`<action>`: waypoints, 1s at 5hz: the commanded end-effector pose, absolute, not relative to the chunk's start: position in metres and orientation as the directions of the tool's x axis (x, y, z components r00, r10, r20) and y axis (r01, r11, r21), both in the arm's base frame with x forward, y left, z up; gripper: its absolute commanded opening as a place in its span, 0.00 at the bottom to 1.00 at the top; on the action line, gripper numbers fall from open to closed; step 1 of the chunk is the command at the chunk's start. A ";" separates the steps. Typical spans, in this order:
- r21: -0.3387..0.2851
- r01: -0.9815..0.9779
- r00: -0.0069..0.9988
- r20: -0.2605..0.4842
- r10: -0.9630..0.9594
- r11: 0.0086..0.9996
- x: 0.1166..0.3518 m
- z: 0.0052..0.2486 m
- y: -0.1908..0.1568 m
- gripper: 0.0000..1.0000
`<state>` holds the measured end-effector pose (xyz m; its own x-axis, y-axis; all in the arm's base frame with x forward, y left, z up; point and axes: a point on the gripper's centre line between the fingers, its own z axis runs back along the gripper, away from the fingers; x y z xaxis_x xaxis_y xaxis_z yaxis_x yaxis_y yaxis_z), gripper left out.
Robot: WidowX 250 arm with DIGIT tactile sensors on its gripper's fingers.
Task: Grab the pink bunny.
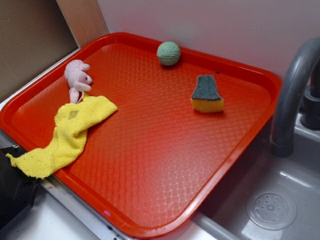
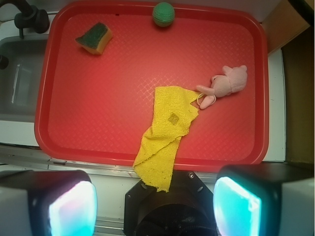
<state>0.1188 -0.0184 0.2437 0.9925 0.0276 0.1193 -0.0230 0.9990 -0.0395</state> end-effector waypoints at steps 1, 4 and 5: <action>-0.040 -0.023 0.992 0.119 0.028 0.999 0.119 0.244 -0.018 1.00; -0.183 -0.619 0.676 0.372 0.636 0.764 0.177 0.201 0.039 1.00; -0.160 -0.685 0.613 0.400 0.681 0.711 0.203 0.175 0.068 1.00</action>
<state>0.2048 0.0598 0.1656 0.6438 0.6671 0.3748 -0.6720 0.7272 -0.1400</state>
